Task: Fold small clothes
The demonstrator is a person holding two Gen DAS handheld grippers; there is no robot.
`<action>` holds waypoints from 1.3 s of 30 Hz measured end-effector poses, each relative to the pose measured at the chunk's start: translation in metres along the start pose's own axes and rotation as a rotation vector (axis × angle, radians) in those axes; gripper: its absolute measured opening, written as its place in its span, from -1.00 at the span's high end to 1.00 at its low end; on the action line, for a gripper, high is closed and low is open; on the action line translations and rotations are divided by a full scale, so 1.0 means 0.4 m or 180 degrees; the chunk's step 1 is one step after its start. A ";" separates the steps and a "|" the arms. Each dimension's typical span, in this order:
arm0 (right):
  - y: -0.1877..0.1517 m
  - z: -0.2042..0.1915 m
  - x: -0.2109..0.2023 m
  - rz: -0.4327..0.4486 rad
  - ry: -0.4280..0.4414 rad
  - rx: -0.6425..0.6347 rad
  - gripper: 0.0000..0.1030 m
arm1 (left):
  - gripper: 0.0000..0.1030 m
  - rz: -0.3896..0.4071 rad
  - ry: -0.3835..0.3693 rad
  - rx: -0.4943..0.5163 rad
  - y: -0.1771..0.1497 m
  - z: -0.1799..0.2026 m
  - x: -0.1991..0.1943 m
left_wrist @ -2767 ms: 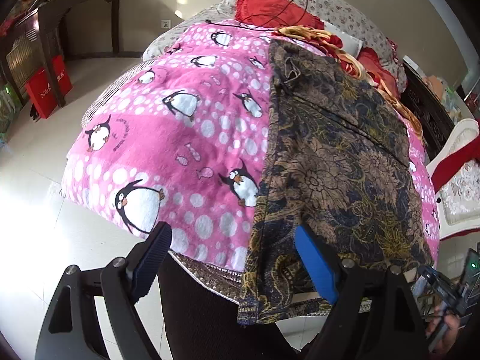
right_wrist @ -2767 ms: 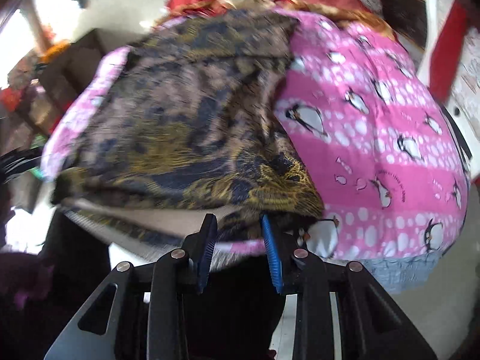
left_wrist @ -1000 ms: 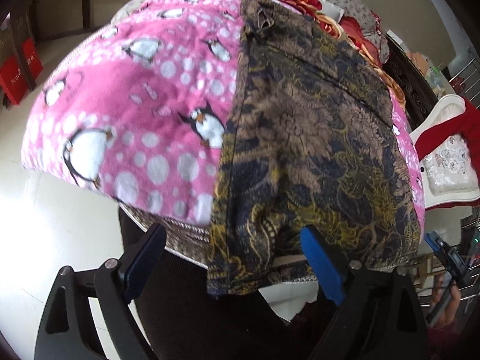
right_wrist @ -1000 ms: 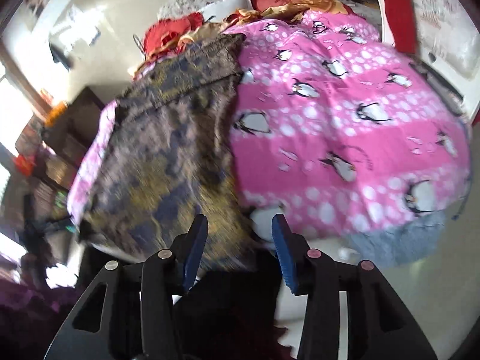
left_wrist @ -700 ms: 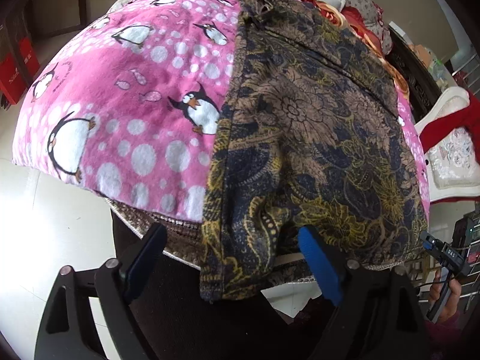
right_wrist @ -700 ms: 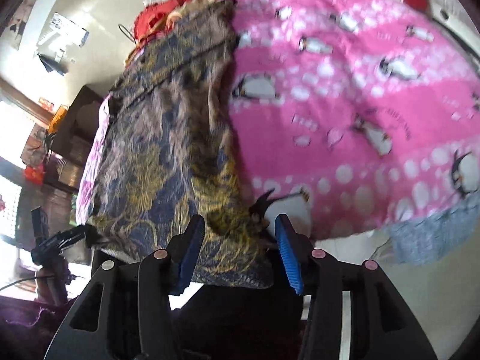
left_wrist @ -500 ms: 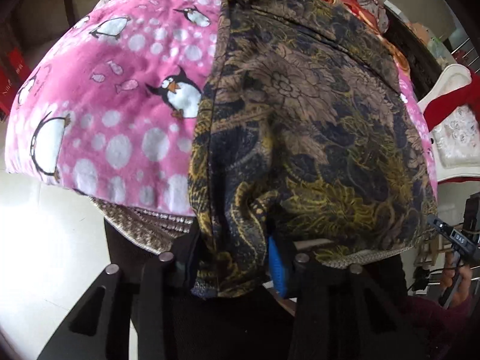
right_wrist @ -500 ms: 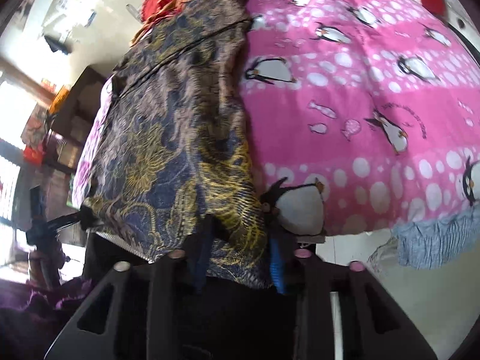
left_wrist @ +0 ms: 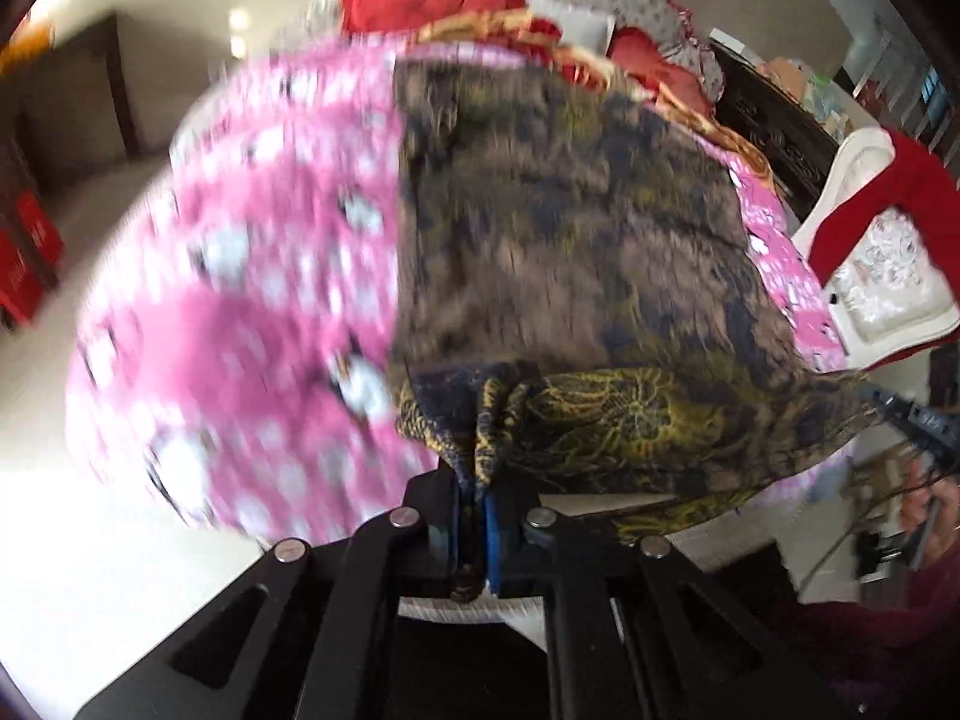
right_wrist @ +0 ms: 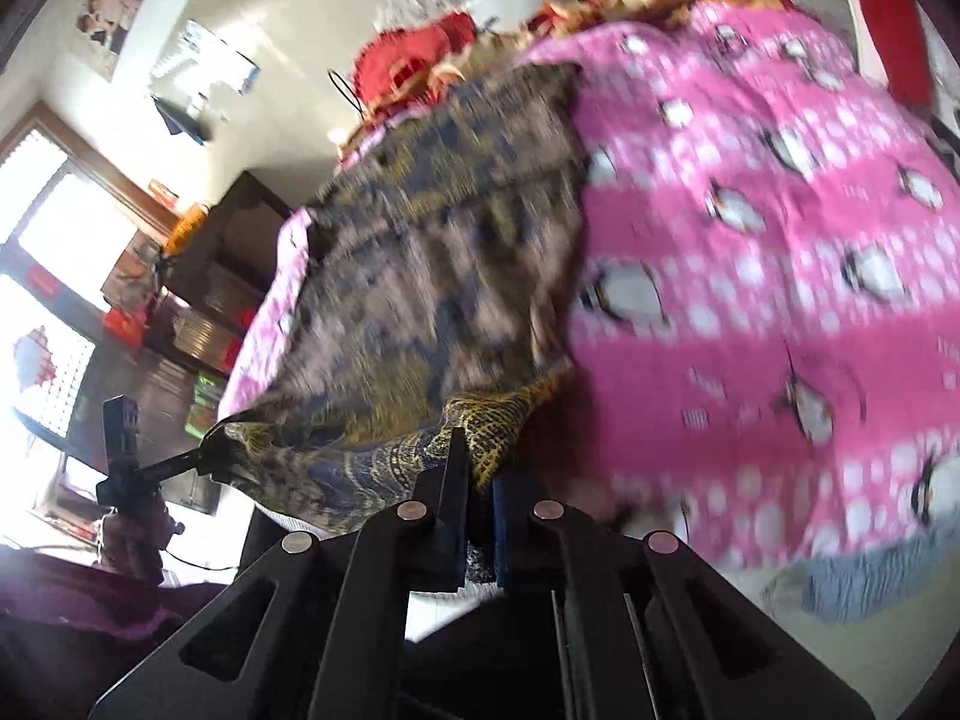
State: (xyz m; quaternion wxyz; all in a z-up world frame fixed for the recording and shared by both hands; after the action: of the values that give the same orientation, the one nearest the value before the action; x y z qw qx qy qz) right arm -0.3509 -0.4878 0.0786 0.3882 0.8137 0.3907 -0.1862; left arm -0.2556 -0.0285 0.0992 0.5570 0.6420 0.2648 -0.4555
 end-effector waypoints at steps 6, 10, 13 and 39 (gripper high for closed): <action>0.113 -0.024 0.019 0.0145 -0.0136 -0.0193 0.96 | 0.88 0.0293 0.0162 0.0115 0.111 0.018 -0.005; 0.173 -0.024 0.029 0.0220 -0.0218 -0.0251 0.96 | 0.88 0.0431 0.0250 0.0158 0.167 0.042 0.011; 0.204 -0.021 0.040 0.0242 -0.0259 -0.0271 0.96 | 0.88 0.0513 0.0291 0.0199 0.202 0.058 0.020; 0.289 -0.002 0.085 0.0337 -0.0377 -0.0258 0.96 | 0.88 0.0549 0.0352 0.0154 0.280 0.061 0.074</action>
State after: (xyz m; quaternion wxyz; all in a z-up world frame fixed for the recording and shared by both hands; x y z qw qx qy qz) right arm -0.2395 -0.5158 0.1147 0.4525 0.8044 0.3307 -0.1972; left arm -0.1546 -0.0836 0.1269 0.5631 0.6998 0.2277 -0.3760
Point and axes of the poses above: each gripper's, at about its wrist camera, not at the fingertips, and x roughly the way its jaws point, z to its right, y to its top, the point moved 1 cm from there along x, roughly the way its jaws point, and after that the axes turned 9 degrees about y, right-handed, at the moved point
